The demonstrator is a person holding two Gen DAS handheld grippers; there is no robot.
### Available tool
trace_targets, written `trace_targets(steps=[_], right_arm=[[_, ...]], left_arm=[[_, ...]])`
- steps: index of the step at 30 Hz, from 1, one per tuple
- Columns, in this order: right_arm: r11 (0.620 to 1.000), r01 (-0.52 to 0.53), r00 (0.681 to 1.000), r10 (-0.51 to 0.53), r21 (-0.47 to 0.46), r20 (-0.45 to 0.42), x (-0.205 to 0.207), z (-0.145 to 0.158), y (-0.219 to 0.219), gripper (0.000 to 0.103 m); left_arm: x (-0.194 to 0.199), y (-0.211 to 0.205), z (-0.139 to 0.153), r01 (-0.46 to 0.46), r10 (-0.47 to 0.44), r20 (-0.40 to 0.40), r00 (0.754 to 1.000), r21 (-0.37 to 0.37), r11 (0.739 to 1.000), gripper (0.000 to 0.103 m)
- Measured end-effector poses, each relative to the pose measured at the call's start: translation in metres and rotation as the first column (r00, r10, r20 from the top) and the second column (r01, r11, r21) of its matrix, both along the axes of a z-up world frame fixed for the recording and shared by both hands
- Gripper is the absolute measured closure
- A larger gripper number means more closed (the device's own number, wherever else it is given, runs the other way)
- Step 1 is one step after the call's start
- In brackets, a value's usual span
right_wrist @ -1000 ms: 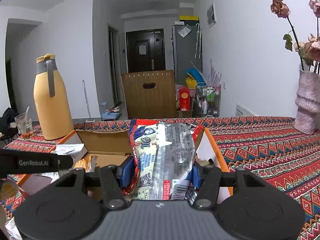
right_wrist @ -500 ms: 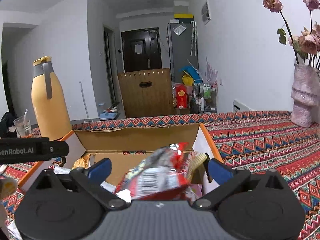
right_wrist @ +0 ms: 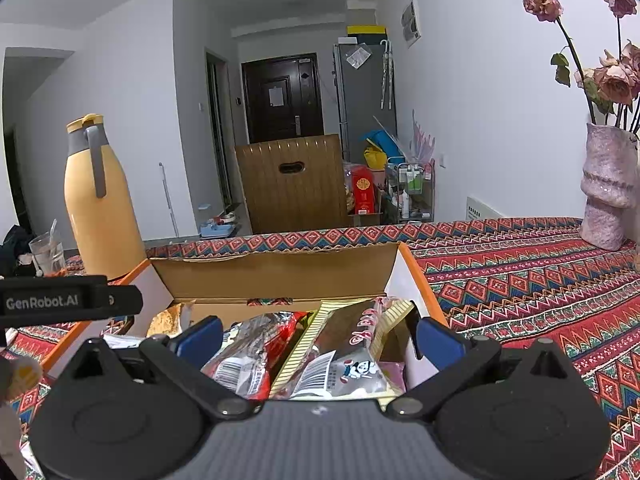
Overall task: Organize snacks
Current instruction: 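Withdraw both tools from the box back to the snack pile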
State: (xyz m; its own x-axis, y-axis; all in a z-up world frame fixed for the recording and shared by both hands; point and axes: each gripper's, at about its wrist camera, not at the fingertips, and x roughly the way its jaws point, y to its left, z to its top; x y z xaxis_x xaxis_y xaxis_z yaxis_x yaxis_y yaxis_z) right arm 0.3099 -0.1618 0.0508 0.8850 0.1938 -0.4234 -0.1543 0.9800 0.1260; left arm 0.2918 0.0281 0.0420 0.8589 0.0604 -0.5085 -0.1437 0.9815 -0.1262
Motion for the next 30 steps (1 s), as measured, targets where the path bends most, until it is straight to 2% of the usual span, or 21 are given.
trace_targets(steps=[16,30], right_arm=[[1.000,0.006,0.999,-0.005,-0.015,0.035,-0.016,0.018,-0.002,0.000],[0.999,-0.015,0.999,0.017,-0.040,0.050,-0.073,0.029,-0.012,0.000]], left_arm=[[-0.016,-0.002,0.019,-0.014,0.014,0.040,0.999,0.002,1.000,0.000],[-0.071,-0.002,0.033,0.005,-0.006,0.051,0.999,0.018,1.000,0.000]])
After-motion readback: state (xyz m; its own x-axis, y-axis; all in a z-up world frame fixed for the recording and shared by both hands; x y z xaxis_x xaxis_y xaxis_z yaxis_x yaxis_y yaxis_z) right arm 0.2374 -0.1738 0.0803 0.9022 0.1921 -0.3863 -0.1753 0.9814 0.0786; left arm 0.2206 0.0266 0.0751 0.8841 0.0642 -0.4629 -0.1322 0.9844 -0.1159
